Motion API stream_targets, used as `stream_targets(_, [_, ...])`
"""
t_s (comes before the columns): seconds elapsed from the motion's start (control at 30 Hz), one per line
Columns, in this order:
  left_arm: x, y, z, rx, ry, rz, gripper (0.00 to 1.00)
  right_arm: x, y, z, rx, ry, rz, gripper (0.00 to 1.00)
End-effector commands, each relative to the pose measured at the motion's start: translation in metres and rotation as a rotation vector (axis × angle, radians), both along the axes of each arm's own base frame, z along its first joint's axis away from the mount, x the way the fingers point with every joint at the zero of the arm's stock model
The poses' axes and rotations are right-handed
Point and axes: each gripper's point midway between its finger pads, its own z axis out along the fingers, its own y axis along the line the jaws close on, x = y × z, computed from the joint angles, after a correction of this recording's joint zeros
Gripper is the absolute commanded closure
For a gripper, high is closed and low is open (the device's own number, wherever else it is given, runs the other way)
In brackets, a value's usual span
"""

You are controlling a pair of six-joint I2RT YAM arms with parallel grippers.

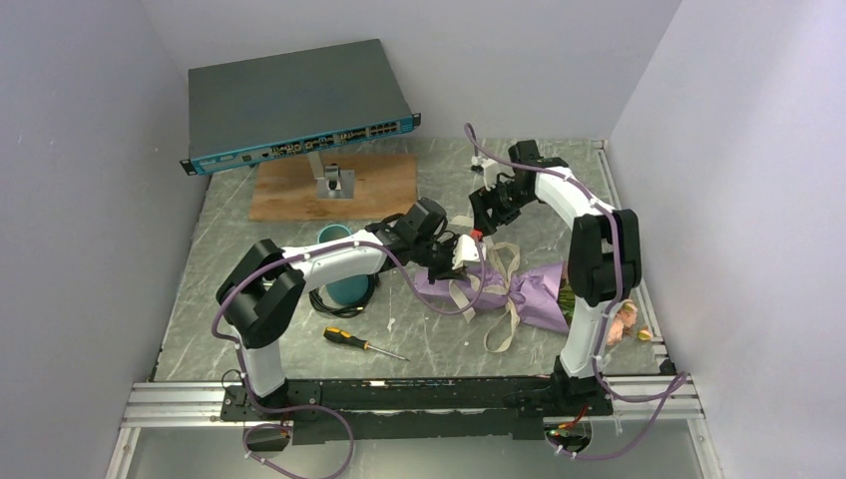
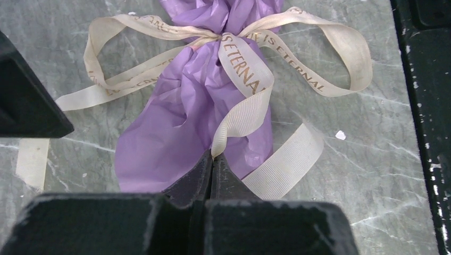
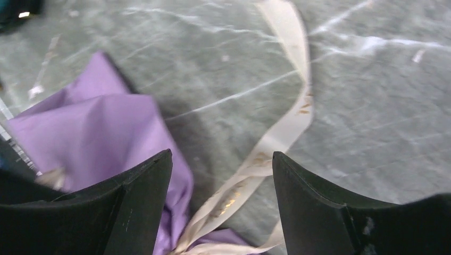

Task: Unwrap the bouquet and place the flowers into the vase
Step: Untie the ribbon from the wrapping paper.

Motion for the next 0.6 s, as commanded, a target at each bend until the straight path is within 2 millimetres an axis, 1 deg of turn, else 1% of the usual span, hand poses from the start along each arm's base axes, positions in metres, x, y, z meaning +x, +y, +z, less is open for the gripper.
stream_targets(0.0, [0.003, -0.005, 0.029, -0.058, -0.092, -0.014, 1.0, 0.042, -0.021, -0.021, -0.136, -0.066, -0.119, 0.28])
stream_targets(0.1, [0.005, -0.005, 0.029, -0.055, -0.106, -0.014, 1.0, 0.043, -0.017, -0.031, -0.143, -0.048, -0.11, 0.29])
stream_targets(0.17, [0.006, -0.005, 0.027, -0.047, -0.107, -0.016, 0.96, 0.043, -0.014, -0.036, -0.151, -0.046, -0.1, 0.29])
stream_targets(0.23, [0.007, -0.006, 0.027, -0.046, -0.11, -0.017, 0.95, 0.042, -0.01, -0.042, -0.159, -0.045, -0.089, 0.3])
stream_targets(0.33, [0.007, -0.007, 0.027, -0.046, -0.111, -0.016, 0.96, 0.042, -0.01, -0.054, -0.186, -0.043, -0.08, 0.31])
stream_targets(0.4, [0.009, -0.007, 0.027, -0.043, -0.114, -0.015, 0.98, 0.041, -0.012, -0.062, -0.209, -0.041, -0.075, 0.34])
stream_targets(0.47, [0.01, -0.007, 0.028, -0.043, -0.118, -0.014, 1.0, 0.04, -0.013, -0.07, -0.22, -0.029, -0.068, 0.39])
stream_targets(0.57, [0.013, -0.007, 0.031, -0.041, -0.126, 0.002, 1.0, 0.038, -0.016, -0.083, -0.239, -0.002, -0.066, 0.44])
